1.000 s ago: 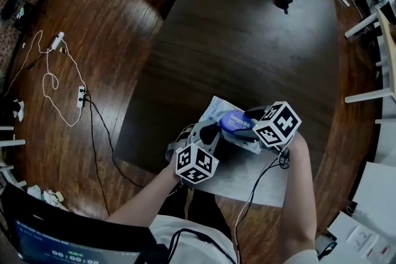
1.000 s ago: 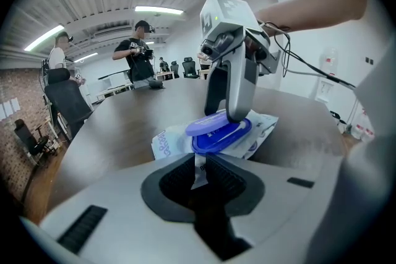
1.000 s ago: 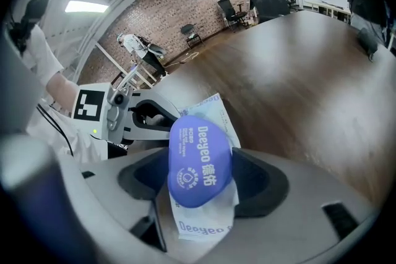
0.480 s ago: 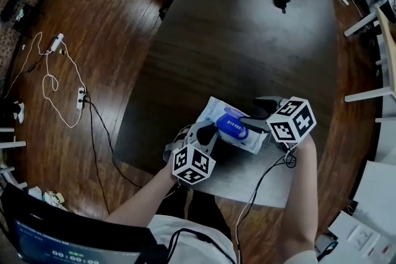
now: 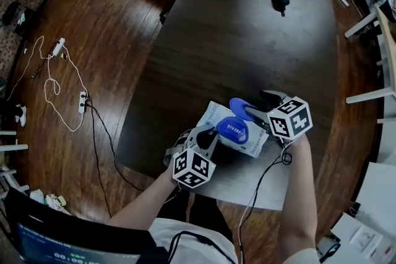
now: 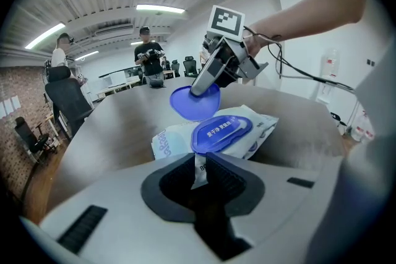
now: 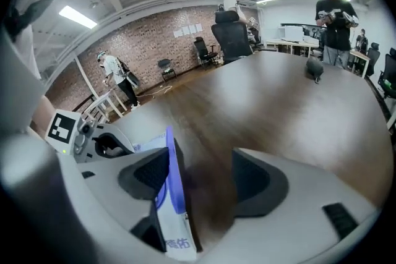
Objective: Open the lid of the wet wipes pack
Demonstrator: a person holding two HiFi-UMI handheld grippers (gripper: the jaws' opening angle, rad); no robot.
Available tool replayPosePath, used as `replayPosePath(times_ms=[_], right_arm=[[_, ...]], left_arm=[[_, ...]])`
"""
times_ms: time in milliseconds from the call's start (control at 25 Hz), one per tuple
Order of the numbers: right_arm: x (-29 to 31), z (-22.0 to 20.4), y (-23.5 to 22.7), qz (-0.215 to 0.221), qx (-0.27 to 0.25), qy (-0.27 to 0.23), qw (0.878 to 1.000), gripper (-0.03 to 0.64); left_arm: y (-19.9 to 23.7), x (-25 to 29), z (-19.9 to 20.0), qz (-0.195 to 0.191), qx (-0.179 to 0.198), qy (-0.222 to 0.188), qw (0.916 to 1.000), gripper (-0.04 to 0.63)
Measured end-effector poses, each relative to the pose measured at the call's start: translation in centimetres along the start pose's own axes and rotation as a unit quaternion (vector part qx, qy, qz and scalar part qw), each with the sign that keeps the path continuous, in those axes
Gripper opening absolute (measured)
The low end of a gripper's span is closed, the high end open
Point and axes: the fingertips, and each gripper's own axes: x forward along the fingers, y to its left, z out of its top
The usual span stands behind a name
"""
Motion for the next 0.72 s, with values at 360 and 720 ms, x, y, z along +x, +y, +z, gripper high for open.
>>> replayPosePath(times_ms=[360,720], right_arm=[[1.6,-1.7,-2.2,-0.028,0.1,-0.07,0.992,0.328],[-3.8,2.0,-0.2,-0.037,0.114,-0.177,0.977,0.327]], left_arm=[[0.1,0.1,-0.3,0.0,-0.009,0.002,1.0,0.057],[1.2,-1.5,1.4,0.012,-0.011,-0.03,0.9994,0.057]])
